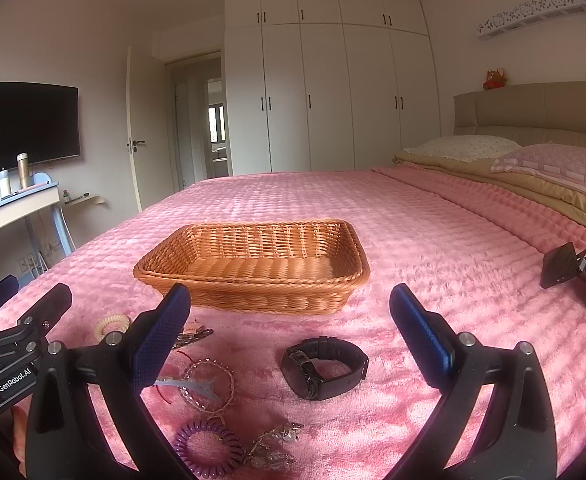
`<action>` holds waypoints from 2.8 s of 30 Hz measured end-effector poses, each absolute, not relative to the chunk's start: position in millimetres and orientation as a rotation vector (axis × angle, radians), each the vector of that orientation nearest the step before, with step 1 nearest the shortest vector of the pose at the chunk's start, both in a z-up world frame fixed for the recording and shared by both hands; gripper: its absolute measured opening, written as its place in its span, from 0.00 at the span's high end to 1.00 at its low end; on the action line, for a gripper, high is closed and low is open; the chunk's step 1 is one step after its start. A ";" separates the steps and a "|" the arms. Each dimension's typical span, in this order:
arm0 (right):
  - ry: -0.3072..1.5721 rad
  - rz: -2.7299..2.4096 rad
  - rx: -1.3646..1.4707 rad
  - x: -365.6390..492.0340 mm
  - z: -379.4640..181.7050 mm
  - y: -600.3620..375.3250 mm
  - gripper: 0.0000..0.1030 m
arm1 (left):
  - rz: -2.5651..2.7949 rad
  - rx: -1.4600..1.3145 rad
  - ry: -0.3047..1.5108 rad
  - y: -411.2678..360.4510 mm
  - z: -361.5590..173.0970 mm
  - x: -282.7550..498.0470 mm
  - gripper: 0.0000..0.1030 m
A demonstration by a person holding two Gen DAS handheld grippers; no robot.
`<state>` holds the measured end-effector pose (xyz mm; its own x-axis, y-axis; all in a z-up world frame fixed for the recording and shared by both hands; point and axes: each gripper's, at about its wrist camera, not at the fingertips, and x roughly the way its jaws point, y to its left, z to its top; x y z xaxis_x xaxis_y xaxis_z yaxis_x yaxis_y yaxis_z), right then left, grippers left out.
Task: Organize jewelry
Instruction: 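Grasp the cream coil hair tie with the left tool while the right tool grasps the black watch, then carry both items into the wicker basket and open both tools to release them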
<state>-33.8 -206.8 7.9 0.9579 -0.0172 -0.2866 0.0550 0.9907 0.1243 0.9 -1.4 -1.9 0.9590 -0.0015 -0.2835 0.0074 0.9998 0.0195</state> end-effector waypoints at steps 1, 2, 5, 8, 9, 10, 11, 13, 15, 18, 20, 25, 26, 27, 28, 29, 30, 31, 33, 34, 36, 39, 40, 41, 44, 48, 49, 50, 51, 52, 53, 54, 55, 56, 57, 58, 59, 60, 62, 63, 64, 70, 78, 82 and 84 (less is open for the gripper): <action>0.290 -0.037 0.132 -33.6 7.6 -206.8 0.07 | -0.004 0.019 0.288 -1.2 -1.8 0.8 0.07; 0.289 -0.037 0.132 -33.8 7.5 -206.9 0.07 | -0.004 0.017 0.289 -0.7 -1.7 1.2 0.07; 0.291 -0.038 0.133 -34.0 6.7 -207.1 0.07 | -0.005 0.012 0.285 -0.3 -1.8 0.8 0.07; 0.295 -0.034 0.143 -33.6 5.4 -208.4 0.07 | -0.005 0.017 0.287 -0.6 -1.8 1.2 0.07; 0.296 -0.036 0.146 -33.5 5.0 -209.1 0.07 | -0.005 0.016 0.288 -0.5 -1.8 1.3 0.07; 0.299 -0.038 0.149 -33.2 4.6 -209.6 0.07 | -0.005 0.015 0.289 -0.5 -1.9 1.3 0.07; 0.302 -0.042 0.151 -32.8 4.2 -210.1 0.07 | -0.005 0.015 0.288 -0.4 -2.0 1.3 0.07; 0.308 -0.057 0.149 -31.3 3.7 -210.8 0.07 | -0.008 0.009 0.287 1.8 -1.5 2.1 0.07; 0.313 -0.077 0.142 -30.2 4.1 -211.0 0.07 | 0.007 0.008 0.286 8.6 2.3 4.7 0.07; 0.341 -0.102 0.108 -24.9 6.2 -210.3 0.07 | 0.012 -0.047 0.311 36.5 12.0 16.9 0.07; 0.374 -0.118 0.068 -18.7 7.8 -209.6 0.07 | 0.000 -0.111 0.347 59.6 16.9 26.6 0.07; 0.434 -0.147 0.058 -7.8 8.0 -224.1 0.07 | -0.037 -0.190 0.468 108.7 17.2 54.8 0.09; 0.453 -0.137 0.074 -4.3 7.6 -230.3 0.07 | -0.050 -0.197 0.498 113.3 14.8 60.1 0.15; 0.476 -0.122 0.094 -1.1 7.5 -237.1 0.07 | -0.063 -0.215 0.532 118.7 10.1 67.3 0.20; 0.490 -0.115 0.104 0.2 7.1 -242.0 0.08 | -0.072 -0.227 0.570 121.3 4.9 74.3 0.22; 0.507 -0.114 0.113 2.8 7.5 -248.4 0.09 | -0.078 -0.234 0.615 121.8 -1.5 82.4 0.25; 0.527 -0.112 0.117 5.7 8.2 -255.6 0.11 | -0.083 -0.235 0.639 121.4 -6.3 87.8 0.31; 0.541 -0.111 0.122 7.0 8.7 -260.9 0.17 | -0.095 -0.227 0.682 118.7 -13.0 95.0 0.35; 0.574 -0.110 0.152 9.9 10.4 -275.6 0.24 | -0.115 -0.195 0.778 109.7 -25.3 105.9 0.46; 0.594 -0.105 0.176 12.4 10.5 -285.0 0.31 | -0.117 -0.169 0.836 105.8 -29.9 110.0 0.46; 0.652 -0.083 0.230 20.2 6.5 -302.4 0.35 | -0.132 -0.140 0.886 97.6 -37.6 119.7 0.46; 0.729 -0.048 0.242 30.5 -4.9 -303.5 0.45 | -0.121 -0.112 0.942 95.1 -44.1 132.7 0.59; 0.762 -0.025 0.238 35.4 -12.0 -299.1 0.47 | -0.126 -0.120 0.948 96.4 -45.3 135.4 0.63; 0.792 -0.006 0.236 39.8 -19.0 -294.2 0.51 | -0.134 -0.131 0.958 98.3 -46.6 139.0 0.68; 0.851 -0.004 0.202 51.5 -37.1 -281.5 0.62 | -0.146 -0.137 0.952 101.4 -51.7 141.5 0.73; 0.884 0.020 0.170 59.5 -49.9 -269.4 0.63 | -0.185 -0.153 0.947 100.1 -56.2 141.3 0.83; 0.890 0.016 0.159 61.0 -51.3 -267.4 0.63 | -0.200 -0.160 0.945 99.3 -55.6 141.3 0.85; 0.898 0.015 0.151 63.6 -53.5 -265.3 0.63 | -0.213 -0.158 0.949 98.3 -55.4 141.7 0.87; 0.909 0.018 0.149 67.3 -55.7 -263.7 0.63 | -0.215 -0.154 0.948 96.0 -56.0 140.4 0.87; 0.918 0.018 0.144 70.2 -57.8 -262.2 0.63 | -0.213 -0.146 0.948 94.2 -56.7 140.2 0.87; 0.923 0.016 0.139 72.8 -59.3 -260.8 0.63 | -0.213 -0.142 0.946 92.9 -56.8 139.7 0.87; 0.924 0.019 0.138 73.9 -58.5 -260.8 0.63 | -0.223 -0.139 0.945 90.9 -56.8 140.5 0.86; 0.923 0.021 0.134 74.4 -58.0 -259.9 0.64 | -0.227 -0.136 0.946 89.2 -57.3 142.0 0.86; 0.921 0.021 0.124 74.0 -57.9 -258.3 0.64 | -0.226 -0.132 0.948 87.2 -58.6 144.1 0.86; 0.920 0.022 0.119 75.2 -57.8 -259.1 0.65 | -0.227 -0.130 0.950 85.9 -60.3 144.7 0.86; 0.922 0.029 0.110 74.9 -57.7 -257.4 0.69 | -0.226 -0.123 0.951 83.9 -61.5 145.3 0.86; 0.925 0.036 0.102 74.8 -57.5 -256.1 0.74 | -0.221 -0.107 0.949 81.3 -61.9 145.5 0.86; 0.928 0.047 0.091 73.9 -57.8 -253.2 0.78 | -0.217 -0.086 0.946 77.8 -61.9 145.4 0.86; 0.928 0.054 0.050 69.7 -57.7 -244.5 0.83 | -0.199 -0.038 0.938 70.6 -61.9 144.5 0.85; 0.921 0.048 0.024 66.8 -57.3 -240.3 0.83 | -0.188 -0.018 0.933 68.0 -62.2 143.3 0.89; 0.915 0.044 0.015 65.5 -57.7 -237.0 0.85 | -0.182 0.000 0.927 65.1 -61.9 141.9 0.90; 0.863 0.087 0.119 50.6 -48.4 -251.4 0.90 | -0.202 0.033 0.860 55.0 -50.8 130.0 0.92; 0.732 0.154 0.216 22.6 -15.8 -261.7 0.90 | -0.257 -0.034 0.765 53.8 -26.2 111.5 0.92; 0.652 0.220 0.273 17.4 15.4 -262.8 0.90 | -0.289 -0.074 0.696 53.4 -3.8 103.3 0.92; 0.613 0.220 0.269 19.9 31.3 -262.0 0.90 | -0.296 -0.076 0.658 49.1 12.6 101.4 0.92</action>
